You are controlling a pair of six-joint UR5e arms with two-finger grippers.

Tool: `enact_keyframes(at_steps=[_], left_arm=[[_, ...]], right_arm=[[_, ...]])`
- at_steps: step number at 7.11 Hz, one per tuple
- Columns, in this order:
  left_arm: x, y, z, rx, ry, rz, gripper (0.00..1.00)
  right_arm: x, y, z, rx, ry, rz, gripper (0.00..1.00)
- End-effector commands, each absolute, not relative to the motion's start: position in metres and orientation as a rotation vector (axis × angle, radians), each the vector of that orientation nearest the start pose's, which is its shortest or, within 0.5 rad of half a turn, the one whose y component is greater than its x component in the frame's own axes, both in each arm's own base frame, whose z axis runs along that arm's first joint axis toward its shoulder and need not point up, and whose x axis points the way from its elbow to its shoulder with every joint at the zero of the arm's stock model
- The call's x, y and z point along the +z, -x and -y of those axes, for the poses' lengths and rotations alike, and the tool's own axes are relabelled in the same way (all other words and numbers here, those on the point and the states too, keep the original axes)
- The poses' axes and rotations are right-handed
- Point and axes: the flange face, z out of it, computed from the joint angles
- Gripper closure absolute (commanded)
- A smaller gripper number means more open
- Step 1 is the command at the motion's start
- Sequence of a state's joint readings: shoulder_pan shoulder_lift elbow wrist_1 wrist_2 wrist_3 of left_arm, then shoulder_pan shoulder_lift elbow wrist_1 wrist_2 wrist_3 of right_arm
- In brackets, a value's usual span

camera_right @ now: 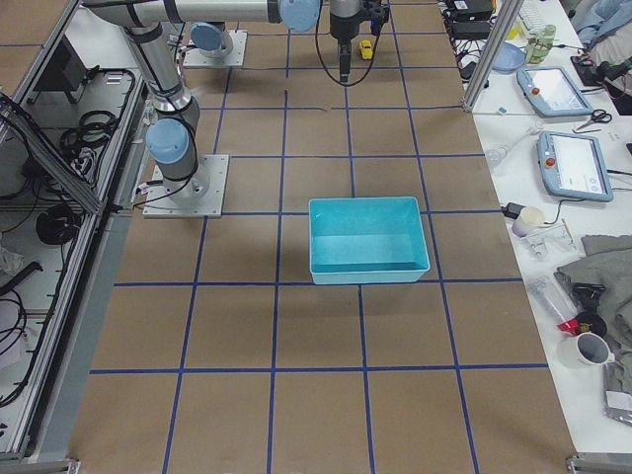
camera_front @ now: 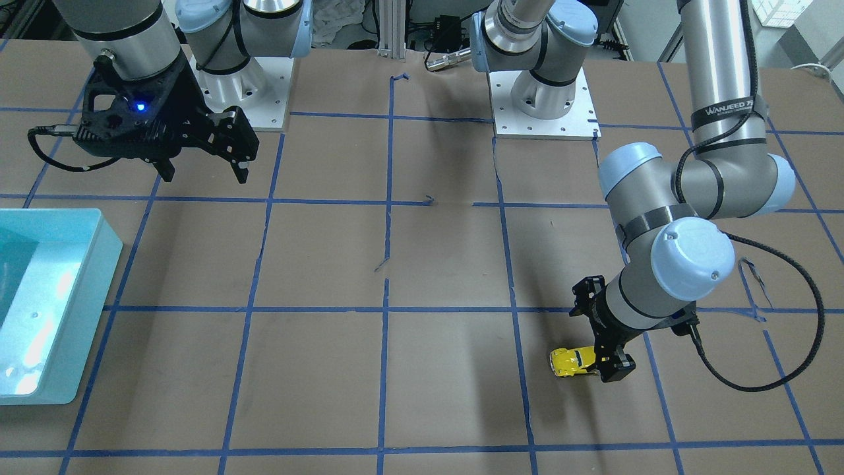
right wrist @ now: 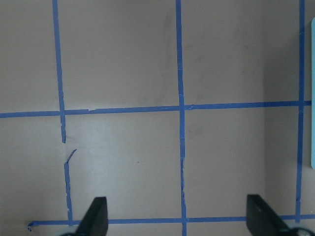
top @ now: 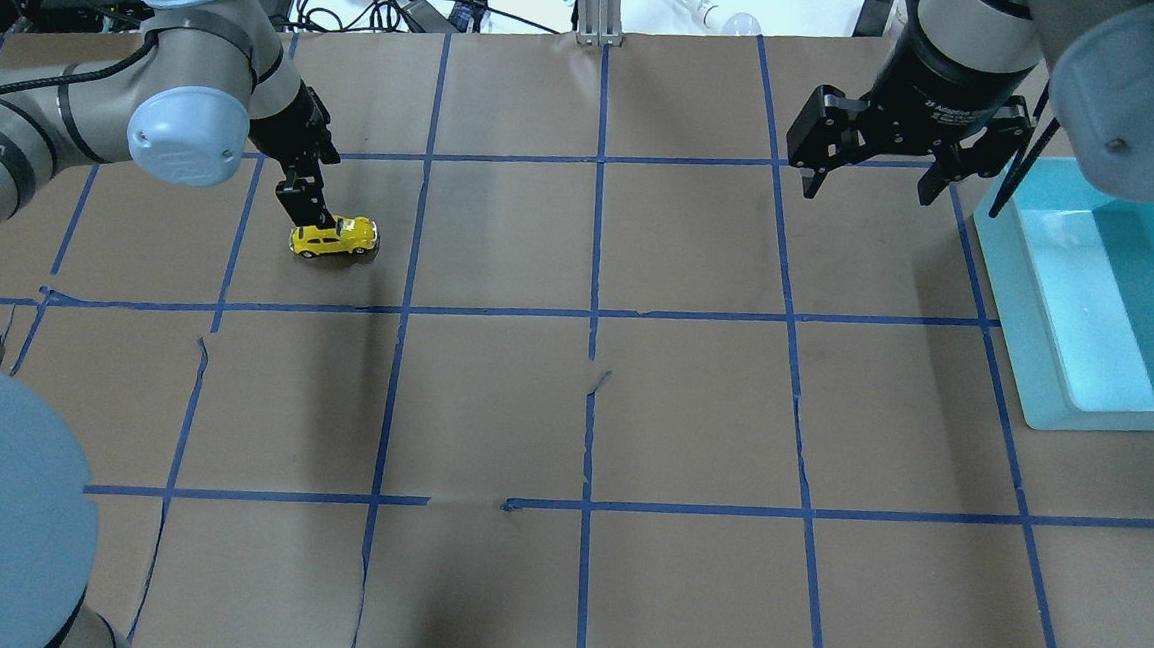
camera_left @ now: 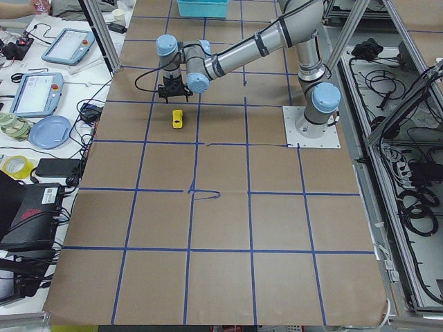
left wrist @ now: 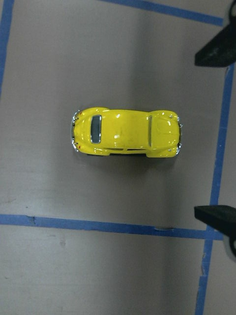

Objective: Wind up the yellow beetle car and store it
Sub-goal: 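Lower the left gripper over the yellow beetle car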

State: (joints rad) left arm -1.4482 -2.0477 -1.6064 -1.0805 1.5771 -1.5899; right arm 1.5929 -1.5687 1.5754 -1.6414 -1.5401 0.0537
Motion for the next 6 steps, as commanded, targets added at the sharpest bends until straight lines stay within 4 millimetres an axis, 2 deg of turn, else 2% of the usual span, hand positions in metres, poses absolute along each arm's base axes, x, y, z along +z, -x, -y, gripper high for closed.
enact_keyframes(at_steps=[1, 5, 6], left_arm=[[0.211, 0.050, 0.650, 0.059, 2.320, -2.013, 0.00], [0.184, 0.049, 0.661, 0.057, 2.324, -2.010, 0.00], [0.182, 0.049, 0.661, 0.062, 2.325, -2.007, 0.20]], right_arm=[[0.492, -0.148, 0.495, -0.098, -0.046, -3.107, 0.00], [0.491, -0.148, 0.496, -0.096, -0.046, -3.107, 0.00], [0.491, -0.148, 0.496, -0.093, -0.046, -3.107, 0.00]])
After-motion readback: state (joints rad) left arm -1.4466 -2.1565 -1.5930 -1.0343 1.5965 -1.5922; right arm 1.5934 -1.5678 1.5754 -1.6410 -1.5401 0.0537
